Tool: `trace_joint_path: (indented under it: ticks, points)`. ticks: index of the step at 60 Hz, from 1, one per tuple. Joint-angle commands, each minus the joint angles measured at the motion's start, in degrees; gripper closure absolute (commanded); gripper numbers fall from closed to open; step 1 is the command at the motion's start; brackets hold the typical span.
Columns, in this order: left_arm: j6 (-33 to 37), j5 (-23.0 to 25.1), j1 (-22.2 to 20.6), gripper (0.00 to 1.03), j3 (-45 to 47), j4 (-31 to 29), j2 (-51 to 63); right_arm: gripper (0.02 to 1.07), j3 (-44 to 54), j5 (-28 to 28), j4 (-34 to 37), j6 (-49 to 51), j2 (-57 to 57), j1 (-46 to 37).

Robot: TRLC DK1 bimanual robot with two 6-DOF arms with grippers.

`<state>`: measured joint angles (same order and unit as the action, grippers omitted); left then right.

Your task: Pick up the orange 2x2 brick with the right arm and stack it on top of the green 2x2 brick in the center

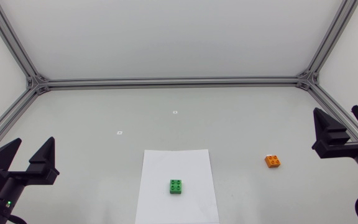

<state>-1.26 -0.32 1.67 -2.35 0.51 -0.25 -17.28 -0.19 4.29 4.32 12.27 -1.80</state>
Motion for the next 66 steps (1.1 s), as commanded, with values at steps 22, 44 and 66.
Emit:
trace_joint_path:
  ticks: [22, 44, 66]
  points:
    - [0.7, 0.2, 0.2, 0.04, 2.3, -0.9, -0.5, 0.06, -18.0, -3.3, 13.5, -3.0, 22.3, -0.1]
    - [0.7, 0.2, 0.2, 0.04, 2.3, -0.9, -0.5, 0.06, -27.3, -6.8, 24.4, -4.6, 37.0, -2.2]
    - [0.7, 0.2, 0.2, 0.04, 2.3, -0.8, -0.5, 0.06, -36.7, -7.4, 39.5, -2.2, 52.2, -3.3]
